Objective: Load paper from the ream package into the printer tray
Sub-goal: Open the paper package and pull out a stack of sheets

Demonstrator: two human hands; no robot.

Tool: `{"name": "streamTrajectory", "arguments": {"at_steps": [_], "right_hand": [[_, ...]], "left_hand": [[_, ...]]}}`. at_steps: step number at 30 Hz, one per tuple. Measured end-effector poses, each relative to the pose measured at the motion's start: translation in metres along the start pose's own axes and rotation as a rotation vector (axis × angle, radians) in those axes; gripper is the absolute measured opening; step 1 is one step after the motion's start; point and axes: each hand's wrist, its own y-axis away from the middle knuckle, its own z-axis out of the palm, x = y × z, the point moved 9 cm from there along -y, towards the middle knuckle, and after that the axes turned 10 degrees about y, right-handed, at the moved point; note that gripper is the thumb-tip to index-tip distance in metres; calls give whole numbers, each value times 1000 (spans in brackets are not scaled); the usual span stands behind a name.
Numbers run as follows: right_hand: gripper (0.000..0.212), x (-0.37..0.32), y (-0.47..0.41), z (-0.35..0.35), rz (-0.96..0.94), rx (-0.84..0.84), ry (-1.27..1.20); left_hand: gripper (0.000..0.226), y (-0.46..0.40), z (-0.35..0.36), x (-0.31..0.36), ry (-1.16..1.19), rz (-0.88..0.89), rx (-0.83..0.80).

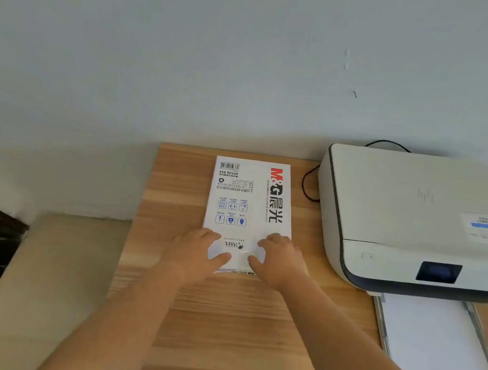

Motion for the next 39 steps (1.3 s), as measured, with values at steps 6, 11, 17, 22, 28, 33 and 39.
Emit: {"name": "streamTrajectory", "arguments": {"at_steps": [6, 11, 17, 22, 28, 33, 39], "right_hand": [[43, 1, -7, 8, 37, -2, 6], [33, 0, -11, 10, 71, 28, -12], [31, 0, -19, 11, 127, 45, 3], [30, 0, -25, 12, 141, 49, -3], [27, -2, -26, 14, 88, 50, -18], [24, -8, -6, 21, -30, 74, 12], [26, -17, 19, 27, -137, 122, 21]], "left_hand": [[63, -8, 2, 3, -37, 10, -5], [62, -9, 3, 3, -59, 17, 9], [61, -5, 5, -4, -74, 6, 0], [60, 0, 2, -13, -73, -3, 8], [60, 4, 0, -17, -83, -14, 6], [58, 4, -7, -17, -73, -37, 40], [58, 3, -5, -8, -45, -36, 38]]}}
